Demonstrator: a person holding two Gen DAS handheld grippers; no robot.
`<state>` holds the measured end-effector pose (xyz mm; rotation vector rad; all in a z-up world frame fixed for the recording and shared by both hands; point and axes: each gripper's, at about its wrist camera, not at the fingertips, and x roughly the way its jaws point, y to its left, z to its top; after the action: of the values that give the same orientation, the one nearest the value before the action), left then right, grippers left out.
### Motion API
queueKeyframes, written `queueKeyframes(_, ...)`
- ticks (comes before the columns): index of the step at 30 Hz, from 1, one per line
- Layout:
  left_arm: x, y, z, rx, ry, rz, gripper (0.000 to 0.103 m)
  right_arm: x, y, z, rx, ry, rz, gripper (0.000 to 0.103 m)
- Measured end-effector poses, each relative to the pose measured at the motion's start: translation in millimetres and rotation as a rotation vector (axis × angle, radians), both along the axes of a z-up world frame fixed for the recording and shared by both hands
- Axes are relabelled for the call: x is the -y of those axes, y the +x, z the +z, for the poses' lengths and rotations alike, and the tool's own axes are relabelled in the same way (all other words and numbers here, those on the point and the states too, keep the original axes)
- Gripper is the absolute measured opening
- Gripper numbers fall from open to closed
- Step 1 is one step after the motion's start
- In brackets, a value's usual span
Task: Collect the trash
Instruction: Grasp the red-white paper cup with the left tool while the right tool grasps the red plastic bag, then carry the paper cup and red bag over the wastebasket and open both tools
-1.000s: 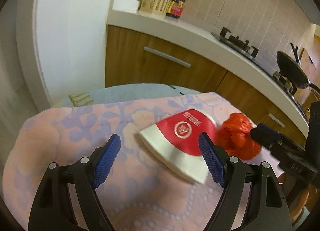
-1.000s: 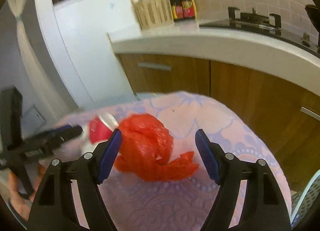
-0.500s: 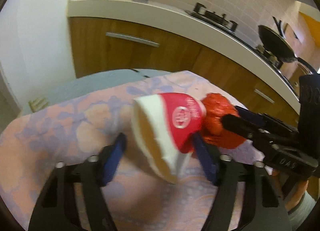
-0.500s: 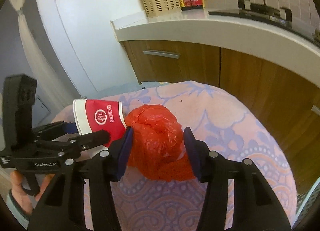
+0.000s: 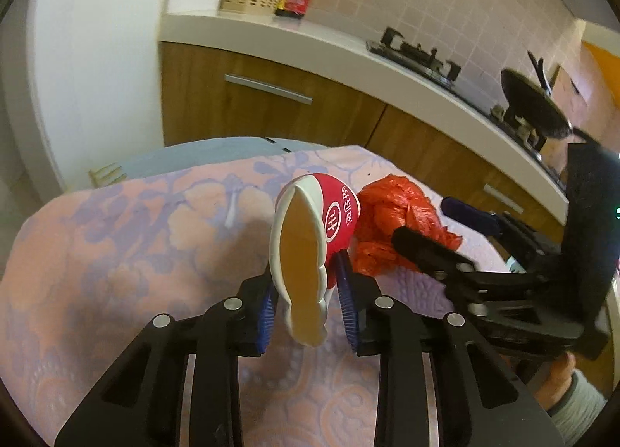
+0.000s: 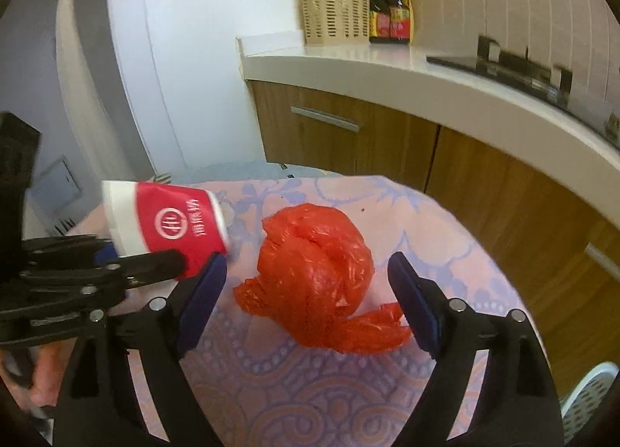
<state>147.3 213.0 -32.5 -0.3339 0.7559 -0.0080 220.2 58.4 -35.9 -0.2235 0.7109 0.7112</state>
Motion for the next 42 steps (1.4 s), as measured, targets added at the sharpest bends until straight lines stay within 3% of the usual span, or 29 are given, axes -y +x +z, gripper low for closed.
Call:
queueKeyframes(1, 0.2, -4.0, 1.0, 0.008, -0.006, 0.008, 0.027, -3.5, 4.2, -3.5, -0.02, -0.024, -0.005, 0.075)
queueKeyframes(2, 0.5, -7.1, 2.2, 0.014, -0.012, 0.011, 0.027, -4.5, 7.4, -6.5, -0.041, -0.031, -0.005, 0.059)
queueKeyframes(4, 2.5, -12.7, 4.2, 0.018, -0.024, 0.013, 0.027, -0.9, 14.5, -9.5, -0.087, -0.01, -0.008, 0.05)
queueKeyframes(7, 12.9, -26.7, 8.7, 0.024, -0.031, 0.008, 0.027, 7.9, 6.5, -4.8, -0.056, 0.024, -0.012, 0.042)
queueKeyframes(11, 26.2, -44.8, 20.2, 0.036, -0.019, -0.014, 0.027, 28.3, -11.7, 2.8, -0.049, 0.071, -0.009, 0.041)
queueKeyframes(14, 39.7, -55.6, 34.1, 0.056, -0.009, -0.047, 0.027, 59.0, -21.6, 8.3, -0.081, 0.123, -0.015, 0.041)
queueKeyframes(17, 61.5, -58.7, 48.2, 0.081, -0.002, -0.122, 0.027, 99.7, -35.9, 21.5, -0.046, 0.138, -0.043, 0.041)
queueKeyframes(21, 108.9, -54.1, 63.3, 0.111, 0.011, -0.231, 0.027, 174.4, -54.6, 43.5, 0.004, 0.217, -0.105, 0.041)
queueKeyframes(26, 188.7, -39.8, 69.7, 0.121, 0.038, -0.369, 0.027, 272.3, -73.5, 54.1, 0.049, 0.222, -0.255, 0.041)
queueKeyframes(34, 322.3, 2.8, 50.4, 0.038, 0.083, -0.536, 0.028, 392.4, -76.6, 21.7, -0.026, 0.194, -0.497, 0.041)
queueKeyframes(42, 396.2, 45.5, 16.0, -0.071, 0.092, -0.598, 0.028, 451.1, -75.3, -24.3, -0.12, 0.169, -0.634, 0.041)
